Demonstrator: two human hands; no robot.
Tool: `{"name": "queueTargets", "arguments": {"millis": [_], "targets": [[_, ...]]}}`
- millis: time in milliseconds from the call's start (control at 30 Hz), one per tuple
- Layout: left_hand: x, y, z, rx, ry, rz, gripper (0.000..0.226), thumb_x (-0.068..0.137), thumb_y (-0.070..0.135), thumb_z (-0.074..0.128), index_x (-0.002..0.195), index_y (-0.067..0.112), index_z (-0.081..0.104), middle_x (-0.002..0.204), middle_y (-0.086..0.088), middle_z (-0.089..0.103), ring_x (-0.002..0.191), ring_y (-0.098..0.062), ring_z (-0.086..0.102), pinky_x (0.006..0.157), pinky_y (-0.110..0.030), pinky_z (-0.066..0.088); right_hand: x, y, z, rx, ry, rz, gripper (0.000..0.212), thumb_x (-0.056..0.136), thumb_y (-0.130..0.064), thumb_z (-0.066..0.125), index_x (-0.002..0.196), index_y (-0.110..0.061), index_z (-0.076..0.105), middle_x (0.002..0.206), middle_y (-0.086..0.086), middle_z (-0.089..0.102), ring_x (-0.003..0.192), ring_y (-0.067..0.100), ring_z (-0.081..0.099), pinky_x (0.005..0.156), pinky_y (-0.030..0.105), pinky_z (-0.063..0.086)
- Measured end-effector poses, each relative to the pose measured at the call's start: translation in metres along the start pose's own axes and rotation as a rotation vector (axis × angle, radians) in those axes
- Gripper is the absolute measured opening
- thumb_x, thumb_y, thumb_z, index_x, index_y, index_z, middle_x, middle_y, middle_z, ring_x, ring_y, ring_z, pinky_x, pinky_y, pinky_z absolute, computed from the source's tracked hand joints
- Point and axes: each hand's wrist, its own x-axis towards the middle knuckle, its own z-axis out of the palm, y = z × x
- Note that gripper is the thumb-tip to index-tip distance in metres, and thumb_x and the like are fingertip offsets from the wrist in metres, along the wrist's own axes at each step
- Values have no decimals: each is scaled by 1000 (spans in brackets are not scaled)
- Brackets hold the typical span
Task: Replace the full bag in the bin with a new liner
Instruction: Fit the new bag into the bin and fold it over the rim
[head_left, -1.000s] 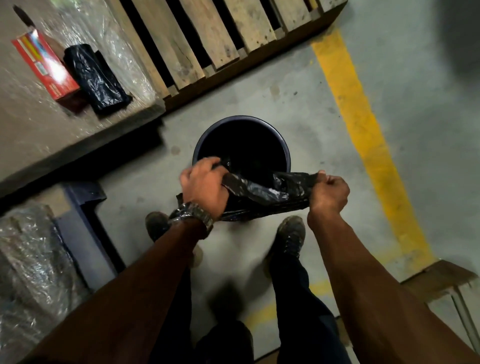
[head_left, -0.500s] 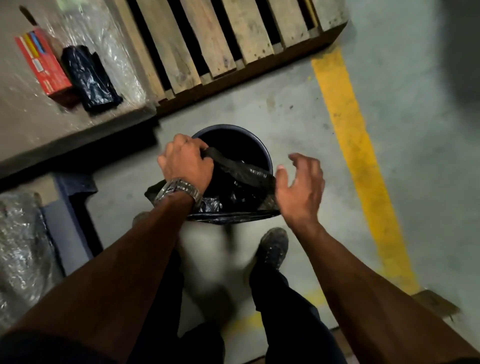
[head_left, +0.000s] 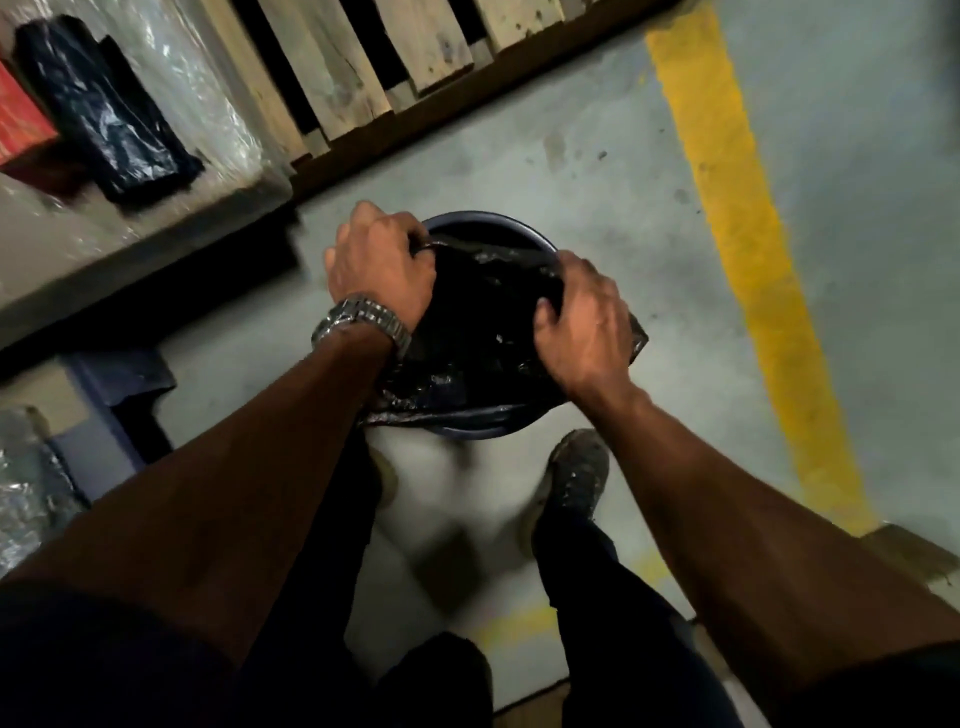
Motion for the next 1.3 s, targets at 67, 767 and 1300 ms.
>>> {"name": "queueTargets", "arguments": {"millis": [67,767,1300], "targets": [[17,0,0,4,-8,23,21,87,26,55,104,24,67,114,-9,54,110,-30,52,91,-41,38,15,1,-1,-18,-48,37,62,87,-25,56,144,-11,35,136,16,52,126,36,46,103,41,36],[112,-1,43,-427,-258,-116,57,91,40,51,142,23,34,138,-3,51,114,-16,53,94,-23,41,104,9,24,-31,-223,27,77,95,-54,35,154,-19,0,163,3,7,150,30,7,118,52,17],[8,-94,50,-259,-363,-36,71,92,53,41,148,22,13,150,-14,35,130,-30,45,110,-45,35,25,52,28,10,-124,105,61,95,-53,39,146,-21,31,147,12,41,131,34,43,107,47,34]]}}
